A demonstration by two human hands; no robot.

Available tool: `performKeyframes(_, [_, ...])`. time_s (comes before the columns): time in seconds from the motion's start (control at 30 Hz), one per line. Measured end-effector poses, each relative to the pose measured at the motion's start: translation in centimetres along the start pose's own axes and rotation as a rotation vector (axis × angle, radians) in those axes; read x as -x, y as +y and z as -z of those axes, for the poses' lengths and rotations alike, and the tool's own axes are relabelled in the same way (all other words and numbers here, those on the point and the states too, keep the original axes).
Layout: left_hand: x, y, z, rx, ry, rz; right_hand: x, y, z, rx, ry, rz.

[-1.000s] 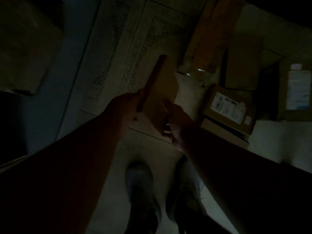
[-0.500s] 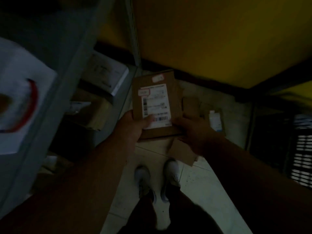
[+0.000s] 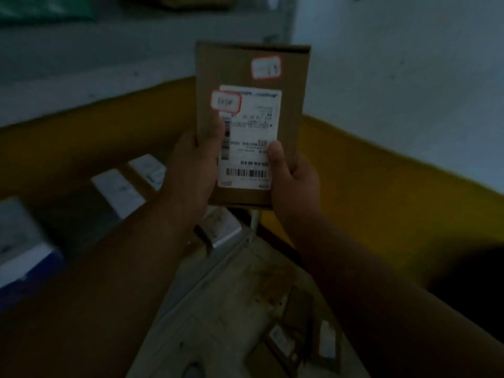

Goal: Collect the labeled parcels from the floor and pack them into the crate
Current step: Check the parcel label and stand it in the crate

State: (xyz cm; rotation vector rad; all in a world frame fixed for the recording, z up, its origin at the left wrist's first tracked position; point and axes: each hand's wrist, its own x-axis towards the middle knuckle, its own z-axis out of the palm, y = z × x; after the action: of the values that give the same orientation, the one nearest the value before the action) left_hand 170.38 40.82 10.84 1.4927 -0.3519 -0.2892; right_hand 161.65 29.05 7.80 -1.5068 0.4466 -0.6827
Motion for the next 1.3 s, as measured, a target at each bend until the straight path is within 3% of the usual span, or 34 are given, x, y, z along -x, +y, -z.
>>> performKeyframes(0.1, [5.4,1.4,1.6,-0.065,0.251,-0.094,2.8,-1.6,-1.2,0.025,-0.103,0.1])
performKeyframes(0.23, [13.4,-0.1,5.9,-0.021,0.462,-0.01,7.6,-0.3,-3.3,0.123,-0.351,0.083])
performKeyframes(0.33, [19.6,-1.2,10.5,0.184,0.548,0.126,12.3,0.8,-5.2,0.276,-0.562,0.072])
performKeyframes(0.5, [27.4,-1.8,16.5,0.538,0.793,0.145,19.3,0.9,-7.3,0.502,-0.885,0.216])
performKeyframes(0.67, [37.4,-2.9,22.4,0.636,1.063,0.047,28.9,1.5,-10.0,0.157,-0.879,-0.069])
performKeyframes(0.73, [43.4,-3.5,25.1,0.671,1.143,0.011,34.6,2.4,-11.3,-0.027,-0.983,-0.277])
performKeyframes(0.83, [53.2,-5.7,28.5,0.6,1.075,0.067,43.9,3.5,-13.8,-0.138,-1.066,-0.5])
performKeyframes(0.93, [63.3,-7.6,32.3,0.543,1.066,0.199,50.9,3.7,-16.8,0.003,-1.071,-0.355])
performKeyframes(1.07, [75.6,-8.1,37.3,0.33,1.108,0.362,57.8,2.5,-20.5,0.279,-1.5,-0.218])
performKeyframes(1.13, [79.6,-8.0,38.9,0.225,1.078,0.465,61.6,2.1,-22.1,0.376,-1.602,-0.105])
performKeyframes(1.3, [85.0,-8.9,41.2,-0.003,0.778,0.632,67.7,2.6,-23.9,0.541,-1.437,0.113])
